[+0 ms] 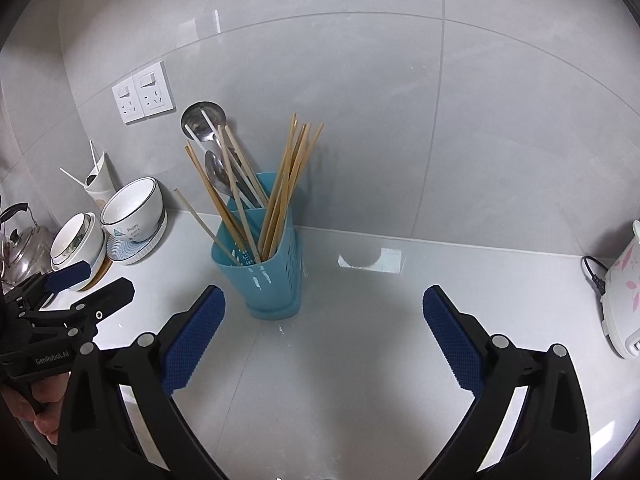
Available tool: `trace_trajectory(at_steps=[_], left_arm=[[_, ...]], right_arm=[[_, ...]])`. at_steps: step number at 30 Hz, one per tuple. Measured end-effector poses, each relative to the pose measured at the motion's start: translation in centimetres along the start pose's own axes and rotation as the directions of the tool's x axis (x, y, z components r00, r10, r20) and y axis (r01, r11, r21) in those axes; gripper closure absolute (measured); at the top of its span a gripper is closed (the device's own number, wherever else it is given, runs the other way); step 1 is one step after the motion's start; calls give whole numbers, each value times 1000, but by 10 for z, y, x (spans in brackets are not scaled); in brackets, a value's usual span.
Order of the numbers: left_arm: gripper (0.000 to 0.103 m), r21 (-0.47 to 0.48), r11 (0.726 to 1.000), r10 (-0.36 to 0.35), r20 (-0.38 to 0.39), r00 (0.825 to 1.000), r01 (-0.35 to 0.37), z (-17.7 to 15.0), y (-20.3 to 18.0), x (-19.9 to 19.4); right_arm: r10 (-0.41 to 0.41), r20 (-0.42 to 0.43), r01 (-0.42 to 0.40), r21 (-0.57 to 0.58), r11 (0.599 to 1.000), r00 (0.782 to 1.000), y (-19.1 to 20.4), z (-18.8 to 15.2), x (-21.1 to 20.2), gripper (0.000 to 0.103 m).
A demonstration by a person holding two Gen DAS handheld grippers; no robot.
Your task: Organize utensils
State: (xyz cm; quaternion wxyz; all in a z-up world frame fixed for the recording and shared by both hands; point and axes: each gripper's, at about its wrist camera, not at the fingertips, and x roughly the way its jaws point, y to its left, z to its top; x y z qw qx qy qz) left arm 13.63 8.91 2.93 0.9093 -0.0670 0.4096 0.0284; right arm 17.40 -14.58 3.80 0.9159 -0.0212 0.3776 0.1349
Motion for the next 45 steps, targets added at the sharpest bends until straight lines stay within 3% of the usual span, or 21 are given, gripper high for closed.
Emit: trace_trajectory(at_steps=[28,45], left_arm=[[6,7,1000,-20,-24,1000,20,3,-8,7],[6,17,1000,4,1,1000,-4,4,-12,4]], right_arm=[[-14,-27,14,13,1000,1000,-2,-1,5,8],[-14,-32,14,22,1000,999,-4,-1,4,8]])
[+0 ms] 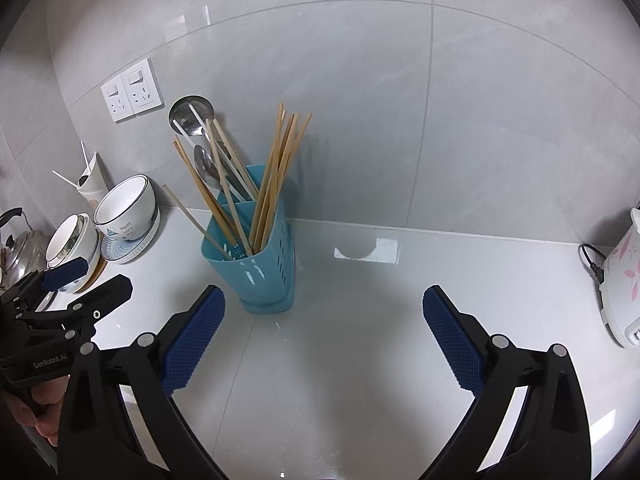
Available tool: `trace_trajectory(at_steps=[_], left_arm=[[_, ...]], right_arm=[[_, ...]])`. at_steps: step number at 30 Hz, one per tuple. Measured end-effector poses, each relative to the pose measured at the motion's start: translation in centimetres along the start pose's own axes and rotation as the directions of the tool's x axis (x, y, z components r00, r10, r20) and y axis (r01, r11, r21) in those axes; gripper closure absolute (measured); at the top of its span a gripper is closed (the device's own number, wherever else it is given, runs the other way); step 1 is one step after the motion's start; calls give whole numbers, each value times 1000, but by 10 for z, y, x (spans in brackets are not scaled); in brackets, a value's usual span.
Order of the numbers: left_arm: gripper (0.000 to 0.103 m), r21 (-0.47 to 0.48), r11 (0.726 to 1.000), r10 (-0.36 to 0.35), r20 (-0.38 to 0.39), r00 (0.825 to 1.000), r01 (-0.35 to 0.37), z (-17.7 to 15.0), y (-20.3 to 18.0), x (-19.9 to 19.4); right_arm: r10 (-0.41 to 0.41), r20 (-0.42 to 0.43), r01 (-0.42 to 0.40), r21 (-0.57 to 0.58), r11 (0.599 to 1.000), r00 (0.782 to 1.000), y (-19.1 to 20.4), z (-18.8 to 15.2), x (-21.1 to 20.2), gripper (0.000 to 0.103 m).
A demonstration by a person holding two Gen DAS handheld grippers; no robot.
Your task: Organize utensils
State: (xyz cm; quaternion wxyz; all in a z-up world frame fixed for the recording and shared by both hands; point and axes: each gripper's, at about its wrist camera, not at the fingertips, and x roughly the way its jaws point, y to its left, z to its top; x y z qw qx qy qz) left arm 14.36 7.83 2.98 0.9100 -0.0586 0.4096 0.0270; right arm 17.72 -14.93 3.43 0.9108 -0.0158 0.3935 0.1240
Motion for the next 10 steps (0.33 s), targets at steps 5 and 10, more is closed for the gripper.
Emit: trace_trajectory(at_steps=[5,10], left_arm=[[6,2,1000,-11,-4,1000,11,1,-1,0],[6,6,1000,-8,-3,1000,8,1,-3,-1]], right_arm=[[1,0,-1,2,1000,1000,-1,0,0,8],[9,1,-9,10,1000,1000,-2,-2,-3,8]])
